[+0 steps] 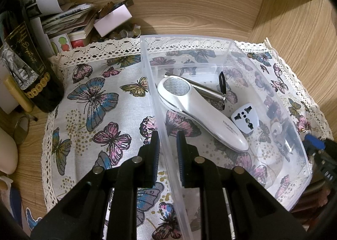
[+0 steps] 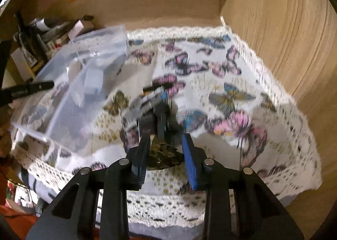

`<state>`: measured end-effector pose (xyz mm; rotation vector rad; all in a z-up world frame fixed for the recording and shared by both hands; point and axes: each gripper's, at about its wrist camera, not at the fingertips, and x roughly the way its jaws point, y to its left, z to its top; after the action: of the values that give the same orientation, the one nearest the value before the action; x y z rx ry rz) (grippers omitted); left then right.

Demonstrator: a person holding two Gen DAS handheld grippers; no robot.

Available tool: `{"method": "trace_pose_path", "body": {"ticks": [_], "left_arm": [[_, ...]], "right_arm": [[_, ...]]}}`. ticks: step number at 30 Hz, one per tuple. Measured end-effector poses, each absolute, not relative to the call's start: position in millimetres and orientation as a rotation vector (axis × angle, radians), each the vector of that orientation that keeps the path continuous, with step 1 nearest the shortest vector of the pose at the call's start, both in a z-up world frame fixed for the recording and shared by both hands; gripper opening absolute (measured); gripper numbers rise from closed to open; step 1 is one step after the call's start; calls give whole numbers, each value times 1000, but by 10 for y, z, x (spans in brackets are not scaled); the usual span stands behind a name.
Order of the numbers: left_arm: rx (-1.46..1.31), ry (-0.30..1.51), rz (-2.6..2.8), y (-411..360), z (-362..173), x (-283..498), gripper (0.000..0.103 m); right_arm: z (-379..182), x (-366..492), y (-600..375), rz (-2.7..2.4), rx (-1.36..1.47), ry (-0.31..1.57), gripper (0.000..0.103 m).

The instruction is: Organize rigid objects

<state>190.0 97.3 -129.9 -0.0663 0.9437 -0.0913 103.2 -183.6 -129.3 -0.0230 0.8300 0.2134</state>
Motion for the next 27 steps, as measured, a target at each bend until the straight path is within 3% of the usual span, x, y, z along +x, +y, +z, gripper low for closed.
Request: {"method": "trace_pose_path", "body": {"ticks": [17,27], "left_arm": [[-79,945,-94,978,-1300,1905,16],[-84,946,-100,986,-1297,1905,16]], "right_arm": [[-622,1433,-1383,310,-90,642,29],[-530,1679,-885,438,-150,630,29]]}}
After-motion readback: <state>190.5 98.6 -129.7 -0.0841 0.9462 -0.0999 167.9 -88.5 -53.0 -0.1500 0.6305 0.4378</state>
